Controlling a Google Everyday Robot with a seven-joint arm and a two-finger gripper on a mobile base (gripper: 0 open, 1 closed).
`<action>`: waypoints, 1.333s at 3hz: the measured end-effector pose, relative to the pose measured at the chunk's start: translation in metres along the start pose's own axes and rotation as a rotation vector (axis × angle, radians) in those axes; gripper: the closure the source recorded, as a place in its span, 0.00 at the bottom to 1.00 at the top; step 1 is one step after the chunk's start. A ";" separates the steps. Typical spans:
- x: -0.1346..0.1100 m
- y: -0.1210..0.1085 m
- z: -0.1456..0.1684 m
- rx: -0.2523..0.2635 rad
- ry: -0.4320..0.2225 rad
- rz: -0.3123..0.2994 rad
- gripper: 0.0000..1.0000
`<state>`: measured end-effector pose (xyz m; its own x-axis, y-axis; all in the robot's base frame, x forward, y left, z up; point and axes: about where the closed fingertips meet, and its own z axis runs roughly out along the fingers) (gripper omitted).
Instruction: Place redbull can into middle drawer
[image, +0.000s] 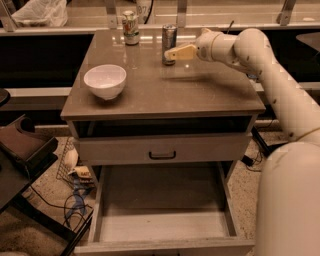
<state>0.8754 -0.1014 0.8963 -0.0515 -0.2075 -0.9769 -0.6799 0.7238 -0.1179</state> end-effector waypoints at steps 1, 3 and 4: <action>0.002 -0.006 0.026 -0.008 -0.025 0.021 0.00; -0.013 0.002 0.057 -0.058 -0.106 0.084 0.44; -0.019 0.006 0.053 -0.081 -0.122 0.088 0.67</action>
Offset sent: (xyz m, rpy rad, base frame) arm 0.0557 0.0324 0.0005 0.1486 -0.0060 0.0376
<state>0.9114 -0.0579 0.9048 -0.0277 -0.0608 -0.9978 -0.7337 0.6792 -0.0210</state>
